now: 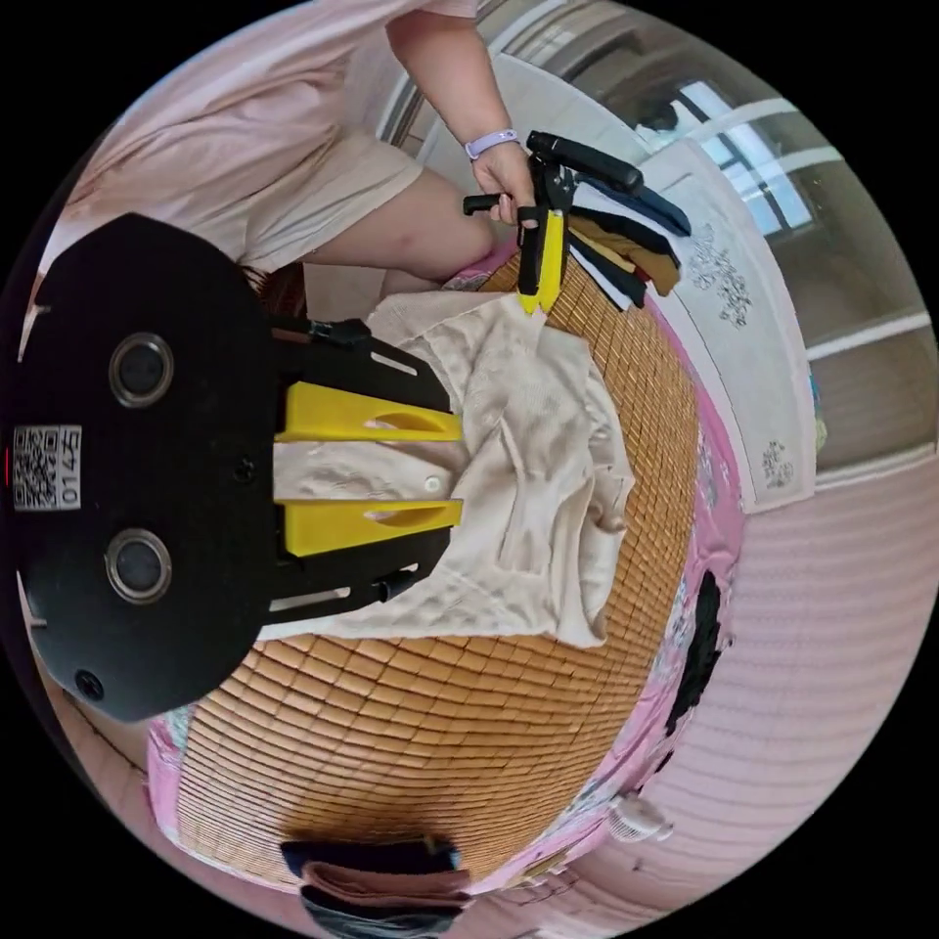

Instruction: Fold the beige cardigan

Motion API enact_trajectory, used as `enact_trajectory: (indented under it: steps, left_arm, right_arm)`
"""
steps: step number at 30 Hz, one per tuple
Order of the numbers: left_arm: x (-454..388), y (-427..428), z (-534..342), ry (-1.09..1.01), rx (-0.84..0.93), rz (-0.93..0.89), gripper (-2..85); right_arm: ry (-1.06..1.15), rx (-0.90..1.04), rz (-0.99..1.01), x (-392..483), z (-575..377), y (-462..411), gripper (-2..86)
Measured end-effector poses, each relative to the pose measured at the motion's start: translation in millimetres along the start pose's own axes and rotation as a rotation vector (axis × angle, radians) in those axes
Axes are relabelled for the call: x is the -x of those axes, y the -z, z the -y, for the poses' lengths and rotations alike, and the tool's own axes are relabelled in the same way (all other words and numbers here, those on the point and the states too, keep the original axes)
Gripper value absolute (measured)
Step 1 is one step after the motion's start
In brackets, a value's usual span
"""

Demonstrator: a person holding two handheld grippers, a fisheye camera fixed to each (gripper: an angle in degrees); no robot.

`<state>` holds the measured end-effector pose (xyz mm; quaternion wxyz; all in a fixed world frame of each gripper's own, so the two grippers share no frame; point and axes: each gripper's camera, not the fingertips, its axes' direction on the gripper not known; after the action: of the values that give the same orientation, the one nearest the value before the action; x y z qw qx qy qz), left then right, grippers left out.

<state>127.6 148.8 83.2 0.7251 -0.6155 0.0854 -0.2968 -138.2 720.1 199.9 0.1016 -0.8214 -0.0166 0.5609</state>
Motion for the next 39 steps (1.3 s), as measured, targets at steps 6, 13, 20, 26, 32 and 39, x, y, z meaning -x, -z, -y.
enact_trajectory:
  steps: [6,13,20,26,32,39]
  left_arm:
    - [7.1,-40.6,-10.0,0.026,0.201,-0.009,0.7]
    - [-65.0,19.2,-54.4,-0.508,0.195,-0.294,2.0]
    - [-53.9,42.9,-51.3,-0.512,0.152,-0.344,4.3]
    - [-25.5,-1.5,9.5,-0.296,0.064,-0.066,5.8]
    - [-20.5,-50.6,68.1,-0.170,0.126,-0.014,6.2]
    - [4.6,-64.0,61.7,-0.107,0.209,-0.061,-0.4]
  right_arm:
    - [0.109,0.002,0.037,37.2,69.2,-43.2,8.9]
    - [0.101,0.007,0.001,26.5,58.9,-41.6,8.9]
    - [0.027,0.071,-0.015,12.8,46.1,-53.9,9.7]
    - [0.065,0.080,0.020,30.8,76.3,-79.9,10.7]
    - [0.180,0.178,-0.038,53.2,111.5,-132.5,10.7]
    - [0.115,0.242,0.055,35.5,128.2,-154.8,4.7]
